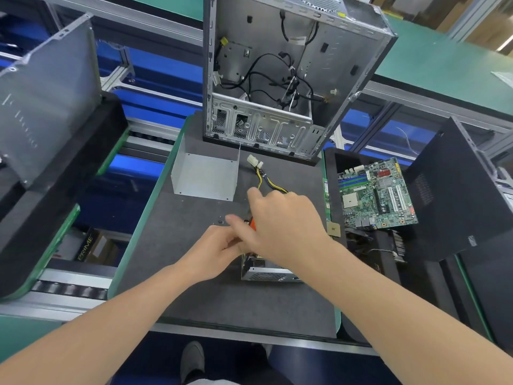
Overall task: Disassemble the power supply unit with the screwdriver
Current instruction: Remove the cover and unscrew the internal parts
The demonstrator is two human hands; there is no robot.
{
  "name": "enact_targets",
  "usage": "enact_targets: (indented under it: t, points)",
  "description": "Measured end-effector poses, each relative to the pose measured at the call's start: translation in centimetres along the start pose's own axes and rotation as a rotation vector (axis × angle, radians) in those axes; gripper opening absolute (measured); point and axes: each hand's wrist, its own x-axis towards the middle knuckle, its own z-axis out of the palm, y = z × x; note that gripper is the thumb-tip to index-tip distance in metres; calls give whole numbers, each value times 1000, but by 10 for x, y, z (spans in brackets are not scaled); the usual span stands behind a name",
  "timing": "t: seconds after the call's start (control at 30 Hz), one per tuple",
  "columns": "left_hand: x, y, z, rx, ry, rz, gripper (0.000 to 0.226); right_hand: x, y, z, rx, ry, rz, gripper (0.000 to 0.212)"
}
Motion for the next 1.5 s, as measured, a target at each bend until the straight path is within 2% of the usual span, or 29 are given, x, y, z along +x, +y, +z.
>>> enact_targets:
  t: [0.07,0.13,0.23,0.4,0.5,0.6,0.63,0.7,0.77,0.83,0.87,0.93,1.07,1.17,1.23,1.33,1.4,1.5]
  points:
    - [-2,-2,-1,-18,-1,-10,60,1,-4,3,20,-38,76,52]
    - [-2,-2,0,-64,2,-31,46,6,-1,7,89,-134,61,44]
    - [-2,-3,-2,-114,-4,-39,33,14,13,2,210,-271,-37,27]
    - [0,-3,-8,-34,-14,-35,47,15,24,-5,277,-400,-297,20]
    - [1,-8,-6,8,-31,-24,45,13,21,-2,263,-377,-340,18]
    - [1,-12,-3,19,-23,-46,14,12,19,-4,279,-359,-331,20]
    - [2,-13,-2,25,-13,-33,12,11,18,-5,278,-331,-322,22]
    - [2,-12,-1,45,-9,-8,16,8,14,-3,214,-215,-216,29]
    - [3,-10,-2,56,-15,-9,30,6,7,-1,81,-105,-33,45]
    - [1,-9,-3,20,-32,-10,42,6,-1,1,56,-112,70,50]
    - [1,-9,-3,-8,-47,-20,40,7,-1,2,87,-152,84,47]
    - [1,-10,-3,-64,-63,-54,30,12,4,2,149,-249,44,38]
    - [3,-13,-5,-58,-95,-60,26,17,20,-7,254,-396,-124,15]
    - [5,-19,-4,-30,-109,-93,15,17,25,-10,262,-444,-272,18]
    - [5,-22,-4,-18,-121,-93,17,16,25,-9,264,-449,-324,17]
    - [3,-18,-3,30,-116,-79,12,14,22,-7,247,-432,-331,18]
    - [3,-14,-3,80,-79,-44,25,12,19,-7,265,-401,-309,18]
    - [4,-12,-2,62,-69,-36,25,9,12,-4,246,-252,-136,33]
